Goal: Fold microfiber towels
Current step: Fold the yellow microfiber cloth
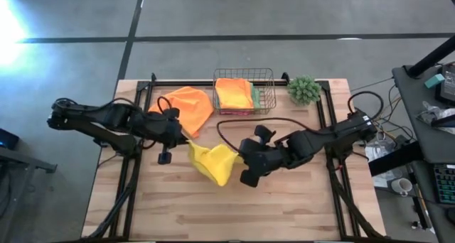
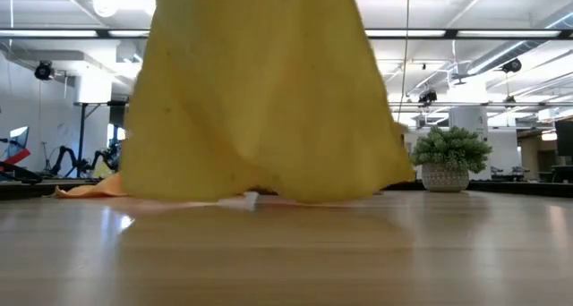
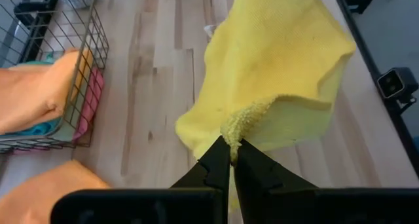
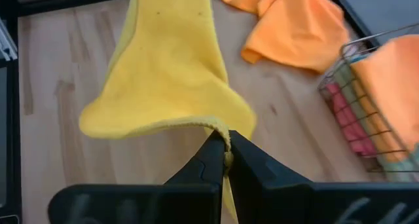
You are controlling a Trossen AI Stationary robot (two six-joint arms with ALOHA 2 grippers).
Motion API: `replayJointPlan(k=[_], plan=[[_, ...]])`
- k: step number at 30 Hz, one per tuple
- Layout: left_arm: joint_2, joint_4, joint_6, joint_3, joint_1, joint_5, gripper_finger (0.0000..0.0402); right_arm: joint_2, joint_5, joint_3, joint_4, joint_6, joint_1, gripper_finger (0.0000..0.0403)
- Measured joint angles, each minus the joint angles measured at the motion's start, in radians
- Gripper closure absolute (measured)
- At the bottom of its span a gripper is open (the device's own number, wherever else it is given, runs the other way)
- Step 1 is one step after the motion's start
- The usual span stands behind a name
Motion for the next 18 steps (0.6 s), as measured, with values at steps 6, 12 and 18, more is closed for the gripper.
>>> replayJointPlan(k=[6,12,18], plan=[[-0.018,-0.009,0.0,0.06,0.0,-0.006,0.0401,0.002,0.002,0.099,-0.118,0.033,0.0,0.0394],[-0.026,-0.03,0.0,0.124,0.001,-0.027,0.0401,0.002,0.002,0.154,-0.187,0.06,-0.001,0.0394],[-0.022,-0.062,-0.1,0.15,0.001,-0.023,0.0401,0.002,0.011,0.177,-0.193,0.063,-0.002,0.0394]])
